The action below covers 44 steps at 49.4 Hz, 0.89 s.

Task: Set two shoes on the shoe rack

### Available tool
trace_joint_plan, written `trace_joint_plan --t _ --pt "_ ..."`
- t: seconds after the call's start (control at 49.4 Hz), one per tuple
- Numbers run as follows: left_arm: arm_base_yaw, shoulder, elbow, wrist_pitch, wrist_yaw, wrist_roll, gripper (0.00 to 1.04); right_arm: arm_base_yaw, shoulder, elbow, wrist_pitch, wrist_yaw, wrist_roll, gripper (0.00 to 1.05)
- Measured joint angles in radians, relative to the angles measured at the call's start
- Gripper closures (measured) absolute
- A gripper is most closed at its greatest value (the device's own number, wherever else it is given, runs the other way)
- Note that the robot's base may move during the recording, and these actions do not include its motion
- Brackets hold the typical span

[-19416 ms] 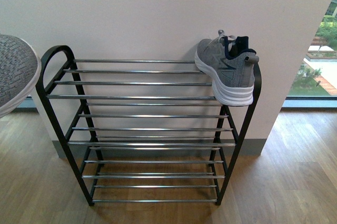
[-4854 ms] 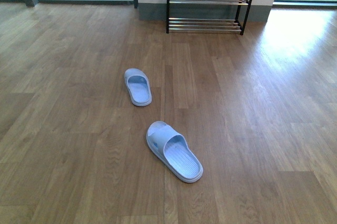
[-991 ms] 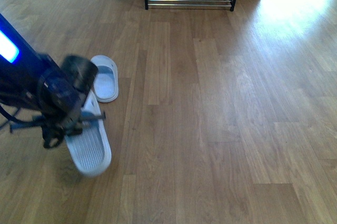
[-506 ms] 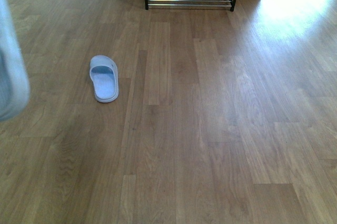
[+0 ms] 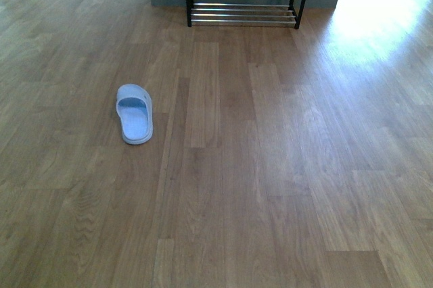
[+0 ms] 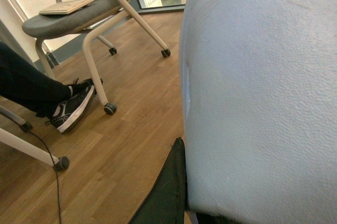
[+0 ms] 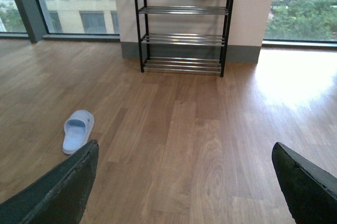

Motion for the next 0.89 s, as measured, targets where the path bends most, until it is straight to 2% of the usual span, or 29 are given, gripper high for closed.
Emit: trace_joint_plan --t 0.081,0.89 --pt "-0.003 -0.014 0.002 -0.042 -0.005 0.022 1.03 0.0 0.0 0.0 0.0 0.0 0.0 0.09" --pt "-0.007 -0.018 0.002 -0.042 -0.004 0.037 1.03 0.0 0.0 0.0 0.0 0.003 0.0 0.09"
